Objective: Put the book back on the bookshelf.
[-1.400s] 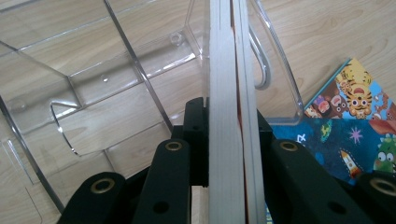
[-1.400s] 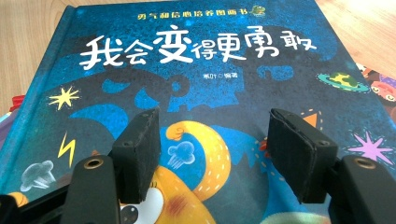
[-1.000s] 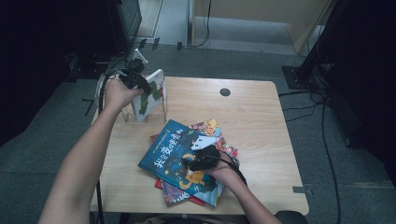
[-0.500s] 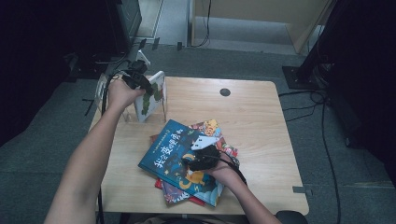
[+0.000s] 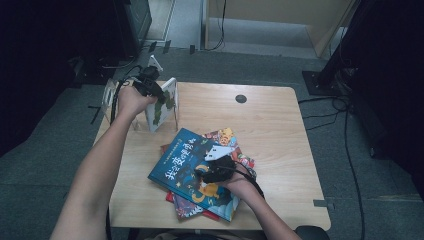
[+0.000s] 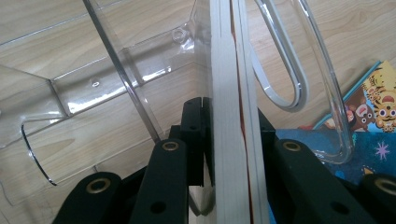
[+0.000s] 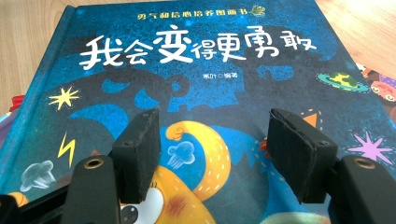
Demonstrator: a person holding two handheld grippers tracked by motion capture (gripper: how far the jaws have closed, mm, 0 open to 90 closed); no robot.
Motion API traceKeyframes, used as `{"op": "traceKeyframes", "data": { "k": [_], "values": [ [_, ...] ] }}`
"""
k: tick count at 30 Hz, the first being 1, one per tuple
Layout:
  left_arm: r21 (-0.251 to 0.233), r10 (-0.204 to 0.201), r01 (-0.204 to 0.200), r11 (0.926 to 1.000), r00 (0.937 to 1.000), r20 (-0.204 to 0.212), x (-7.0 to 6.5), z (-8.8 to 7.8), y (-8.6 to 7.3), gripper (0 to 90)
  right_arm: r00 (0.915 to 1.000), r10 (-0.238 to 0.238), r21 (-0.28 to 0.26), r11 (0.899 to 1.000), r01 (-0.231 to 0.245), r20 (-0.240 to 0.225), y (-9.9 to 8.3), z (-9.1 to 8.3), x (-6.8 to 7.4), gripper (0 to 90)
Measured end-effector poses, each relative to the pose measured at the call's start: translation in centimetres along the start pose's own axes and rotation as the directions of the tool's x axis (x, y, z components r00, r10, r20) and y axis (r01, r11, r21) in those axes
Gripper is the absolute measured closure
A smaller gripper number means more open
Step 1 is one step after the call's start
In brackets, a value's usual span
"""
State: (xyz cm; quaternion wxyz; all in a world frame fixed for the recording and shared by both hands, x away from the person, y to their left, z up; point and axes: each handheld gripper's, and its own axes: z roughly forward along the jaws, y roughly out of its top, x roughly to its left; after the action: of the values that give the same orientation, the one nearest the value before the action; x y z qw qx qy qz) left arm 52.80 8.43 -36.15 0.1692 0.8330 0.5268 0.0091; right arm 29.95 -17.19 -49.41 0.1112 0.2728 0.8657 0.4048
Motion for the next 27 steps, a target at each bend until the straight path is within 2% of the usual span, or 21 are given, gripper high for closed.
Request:
{"op": "traceKeyframes", "data": {
  "k": [27],
  "values": [
    [0.042,0.003,-0.002,0.9991,0.9999,-0.016,-0.18,0.64,0.20,75.0,1.0000,0.001,0.000,1.000,-0.001,0.000,0.00,0.00,-0.02,35.5]
  ]
}}
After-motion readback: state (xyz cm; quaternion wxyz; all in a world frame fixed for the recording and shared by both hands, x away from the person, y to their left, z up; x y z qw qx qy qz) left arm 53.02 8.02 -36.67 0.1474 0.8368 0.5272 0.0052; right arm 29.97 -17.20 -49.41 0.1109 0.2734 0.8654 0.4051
